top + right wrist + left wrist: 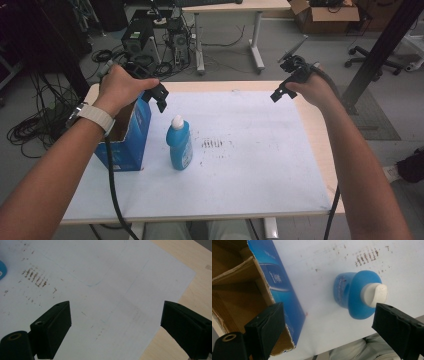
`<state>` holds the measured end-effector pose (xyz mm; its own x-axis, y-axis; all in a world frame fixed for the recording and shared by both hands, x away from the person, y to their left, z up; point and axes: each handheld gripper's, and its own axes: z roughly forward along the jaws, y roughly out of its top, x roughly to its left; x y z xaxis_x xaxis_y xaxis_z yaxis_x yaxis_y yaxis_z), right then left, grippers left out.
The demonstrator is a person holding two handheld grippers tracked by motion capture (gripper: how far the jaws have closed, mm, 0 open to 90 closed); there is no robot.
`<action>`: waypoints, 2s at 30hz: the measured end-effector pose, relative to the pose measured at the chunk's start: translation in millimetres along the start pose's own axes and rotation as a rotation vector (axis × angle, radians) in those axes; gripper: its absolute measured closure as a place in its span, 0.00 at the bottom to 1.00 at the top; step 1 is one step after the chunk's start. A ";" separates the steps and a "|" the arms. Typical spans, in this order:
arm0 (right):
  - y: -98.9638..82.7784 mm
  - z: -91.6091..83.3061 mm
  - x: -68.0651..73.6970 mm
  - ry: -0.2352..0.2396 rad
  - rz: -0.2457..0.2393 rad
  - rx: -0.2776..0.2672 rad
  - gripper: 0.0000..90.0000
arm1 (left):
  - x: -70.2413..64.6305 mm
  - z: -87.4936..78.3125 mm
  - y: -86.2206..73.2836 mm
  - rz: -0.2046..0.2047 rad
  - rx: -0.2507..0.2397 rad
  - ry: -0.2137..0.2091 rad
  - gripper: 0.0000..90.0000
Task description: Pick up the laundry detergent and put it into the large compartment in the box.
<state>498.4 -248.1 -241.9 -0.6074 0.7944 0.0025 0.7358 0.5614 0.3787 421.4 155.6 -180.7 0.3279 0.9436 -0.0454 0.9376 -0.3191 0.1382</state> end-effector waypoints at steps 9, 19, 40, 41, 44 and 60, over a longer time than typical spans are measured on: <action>1.3 4.2 2.0 0.002 -0.008 0.002 0.08 | -0.7 -3.9 0.6 0.006 -0.011 -0.006 0.13; 1.5 2.6 1.3 -0.001 -0.015 -0.006 0.07 | -14.6 -20.7 -4.5 0.030 -0.038 -0.011 0.09; 1.4 1.5 5.0 -0.001 -0.040 -0.018 0.07 | -46.5 -19.9 -4.2 0.056 -0.038 -0.012 0.08; 1.7 1.4 5.3 0.000 -0.045 -0.019 0.07 | -47.9 -18.2 -4.6 0.056 -0.034 -0.013 0.08; 1.7 2.2 5.6 0.002 -0.052 -0.015 0.07 | -49.7 -14.5 -6.0 0.058 -0.030 -0.025 0.09; 0.6 2.8 6.2 0.005 -0.062 -0.003 0.07 | -61.3 9.8 -6.7 0.036 0.000 -0.030 0.08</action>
<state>495.9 -242.2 -244.2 -0.6532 0.7570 -0.0164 0.6960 0.6088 0.3807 396.2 99.0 -188.5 0.3647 0.9285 -0.0700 0.9251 -0.3528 0.1403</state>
